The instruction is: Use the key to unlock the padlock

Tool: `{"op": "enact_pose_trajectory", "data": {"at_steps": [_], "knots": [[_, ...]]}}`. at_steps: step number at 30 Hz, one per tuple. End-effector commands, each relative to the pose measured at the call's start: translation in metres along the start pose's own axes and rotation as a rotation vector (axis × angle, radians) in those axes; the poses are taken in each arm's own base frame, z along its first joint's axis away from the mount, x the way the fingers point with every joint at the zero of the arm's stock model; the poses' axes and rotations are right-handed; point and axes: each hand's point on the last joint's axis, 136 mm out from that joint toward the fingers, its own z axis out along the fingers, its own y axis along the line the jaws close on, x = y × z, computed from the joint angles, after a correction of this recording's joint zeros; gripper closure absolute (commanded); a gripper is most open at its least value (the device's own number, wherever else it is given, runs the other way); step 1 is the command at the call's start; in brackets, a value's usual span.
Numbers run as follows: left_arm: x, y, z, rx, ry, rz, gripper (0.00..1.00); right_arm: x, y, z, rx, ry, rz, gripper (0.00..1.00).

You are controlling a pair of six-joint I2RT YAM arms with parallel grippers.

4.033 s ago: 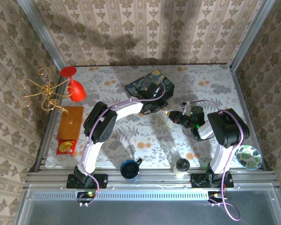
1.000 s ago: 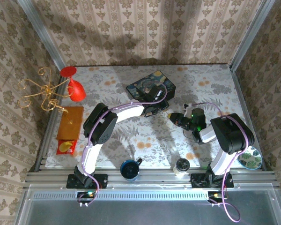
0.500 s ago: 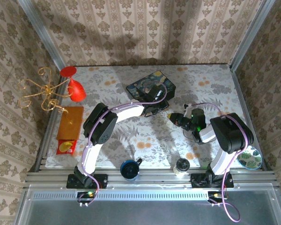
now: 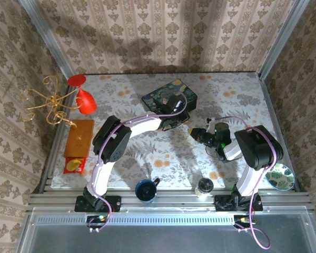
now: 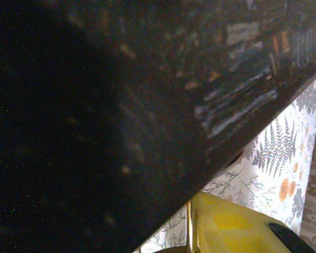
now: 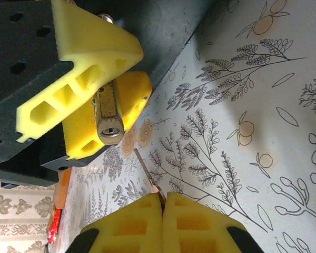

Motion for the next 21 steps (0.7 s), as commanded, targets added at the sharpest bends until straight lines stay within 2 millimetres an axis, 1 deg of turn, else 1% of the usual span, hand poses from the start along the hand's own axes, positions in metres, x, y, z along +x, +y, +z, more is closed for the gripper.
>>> {"op": "enact_pose_trajectory", "data": {"at_steps": [1, 7, 10, 12, 21], "knots": [[-0.016, -0.041, -0.029, 0.127, -0.045, -0.005, 0.90, -0.011, 0.010, 0.003, -0.050, -0.031, -0.001, 1.00], [-0.016, -0.039, -0.034, 0.131, -0.040, -0.010, 0.90, -0.017, 0.017, -0.002, -0.137, -0.041, 0.008, 1.00], [-0.017, -0.038, -0.035, 0.125, -0.042, -0.012, 0.90, -0.013, 0.015, -0.002, -0.143, -0.022, 0.008, 1.00], [-0.017, -0.038, -0.036, 0.128, -0.042, -0.014, 0.90, -0.011, 0.017, -0.003, -0.154, -0.008, 0.003, 1.00], [-0.020, -0.041, -0.034, 0.137, -0.047, -0.023, 0.90, -0.015, 0.029, -0.006, -0.192, -0.004, -0.008, 1.00]]}}
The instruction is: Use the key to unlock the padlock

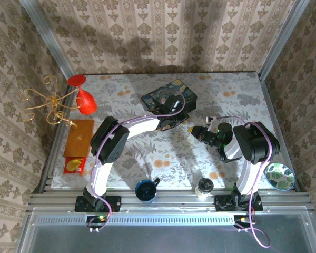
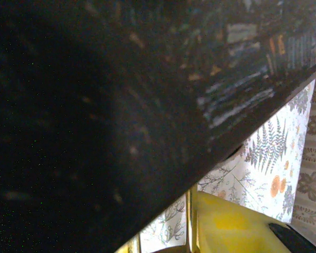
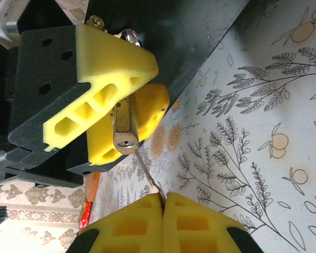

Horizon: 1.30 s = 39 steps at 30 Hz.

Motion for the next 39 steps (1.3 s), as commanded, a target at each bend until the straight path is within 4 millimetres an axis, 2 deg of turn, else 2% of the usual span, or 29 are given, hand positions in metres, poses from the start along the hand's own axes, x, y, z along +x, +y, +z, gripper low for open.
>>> {"op": "enact_pose_trajectory", "data": {"at_steps": [1, 26, 39], "knots": [[-0.0184, -0.0419, -0.0250, 0.123, -0.049, -0.002, 0.90, -0.0089, 0.0183, -0.0015, -0.060, -0.014, -0.040, 1.00], [-0.0154, -0.0387, -0.0200, 0.117, -0.038, -0.006, 0.90, -0.0159, 0.0244, -0.0015, -0.068, -0.035, -0.050, 1.00], [-0.0137, -0.0394, -0.0186, 0.119, -0.031, -0.005, 0.90, -0.0141, 0.0157, -0.0003, -0.044, -0.037, -0.035, 1.00]]}}
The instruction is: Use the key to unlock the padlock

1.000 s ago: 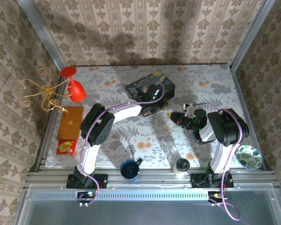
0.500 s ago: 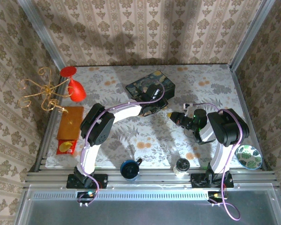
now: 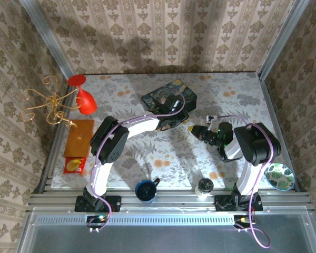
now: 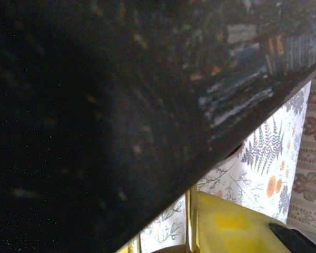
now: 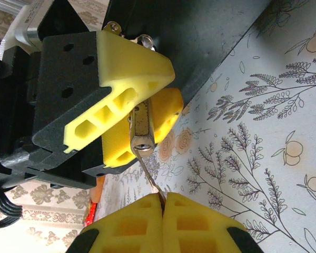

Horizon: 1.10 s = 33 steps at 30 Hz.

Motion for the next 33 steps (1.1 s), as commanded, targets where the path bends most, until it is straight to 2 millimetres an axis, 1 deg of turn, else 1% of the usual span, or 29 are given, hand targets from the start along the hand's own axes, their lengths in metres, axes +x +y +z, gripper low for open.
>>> {"op": "enact_pose_trajectory", "data": {"at_steps": [1, 21, 33], "knots": [[-0.014, -0.038, -0.018, 0.110, -0.035, 0.005, 0.90, -0.010, 0.007, 0.001, -0.027, -0.026, -0.025, 1.00], [-0.014, -0.041, -0.019, 0.119, -0.036, 0.004, 0.90, -0.006, -0.004, 0.003, 0.001, -0.023, -0.010, 1.00], [-0.011, -0.038, -0.016, 0.113, -0.023, 0.003, 0.90, -0.014, 0.003, 0.002, -0.008, -0.046, -0.022, 1.00]]}}
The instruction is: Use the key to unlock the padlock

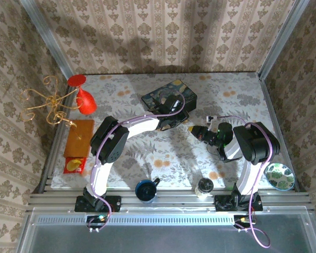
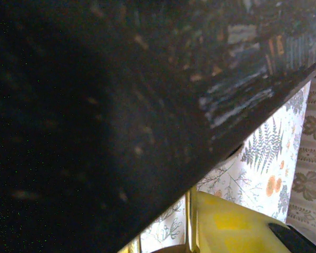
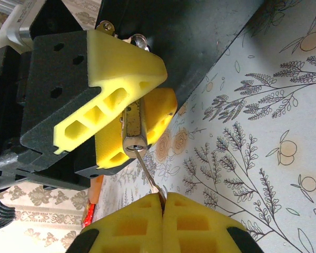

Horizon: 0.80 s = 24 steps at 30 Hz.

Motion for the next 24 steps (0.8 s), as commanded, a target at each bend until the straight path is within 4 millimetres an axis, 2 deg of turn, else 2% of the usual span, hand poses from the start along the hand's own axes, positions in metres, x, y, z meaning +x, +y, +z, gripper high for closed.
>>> {"op": "enact_pose_trajectory", "data": {"at_steps": [1, 10, 24], "knots": [[-0.010, -0.038, -0.016, 0.112, -0.024, 0.005, 0.90, -0.015, 0.007, 0.001, -0.012, -0.048, -0.023, 1.00], [-0.010, -0.038, -0.015, 0.107, -0.024, 0.010, 0.90, -0.017, 0.002, 0.001, 0.013, -0.068, 0.013, 1.00], [-0.004, -0.041, -0.010, 0.102, -0.014, 0.024, 0.90, -0.018, 0.016, 0.003, 0.028, -0.081, 0.012, 1.00]]}}
